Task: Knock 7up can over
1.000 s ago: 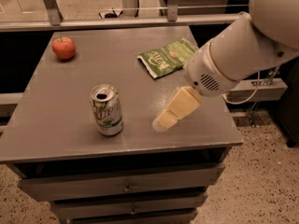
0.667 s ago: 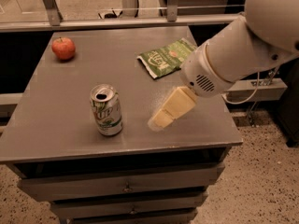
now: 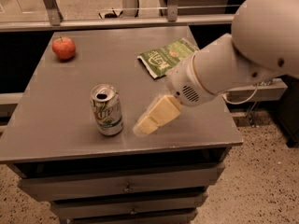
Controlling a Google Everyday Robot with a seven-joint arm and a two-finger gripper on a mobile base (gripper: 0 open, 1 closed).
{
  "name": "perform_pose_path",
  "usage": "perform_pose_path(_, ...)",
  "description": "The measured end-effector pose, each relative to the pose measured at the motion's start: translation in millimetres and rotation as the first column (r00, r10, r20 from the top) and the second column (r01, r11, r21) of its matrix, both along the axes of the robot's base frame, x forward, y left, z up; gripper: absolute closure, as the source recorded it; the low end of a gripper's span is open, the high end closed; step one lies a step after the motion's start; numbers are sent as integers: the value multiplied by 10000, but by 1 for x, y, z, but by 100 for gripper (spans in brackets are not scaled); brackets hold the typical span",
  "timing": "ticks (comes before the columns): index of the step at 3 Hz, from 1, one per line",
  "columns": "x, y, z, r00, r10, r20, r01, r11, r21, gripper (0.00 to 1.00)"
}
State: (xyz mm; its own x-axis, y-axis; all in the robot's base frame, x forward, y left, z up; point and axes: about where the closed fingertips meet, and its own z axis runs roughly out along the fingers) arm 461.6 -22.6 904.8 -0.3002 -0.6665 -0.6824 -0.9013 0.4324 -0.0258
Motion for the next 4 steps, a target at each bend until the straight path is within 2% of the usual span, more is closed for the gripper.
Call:
perform_pose_path(1,3,36,-10,9989,467,102,-475,9931,1076,0)
perform_pose_path(2,4,64,-22,9986,404,354,-467,9785,2009,0)
perform_pose_path(3,10,86,-27,9975,104,694,-286,9634,2664,0)
perform_pose_path(4,29,102,-22,9909,-480,1255,53,9472,3205,0)
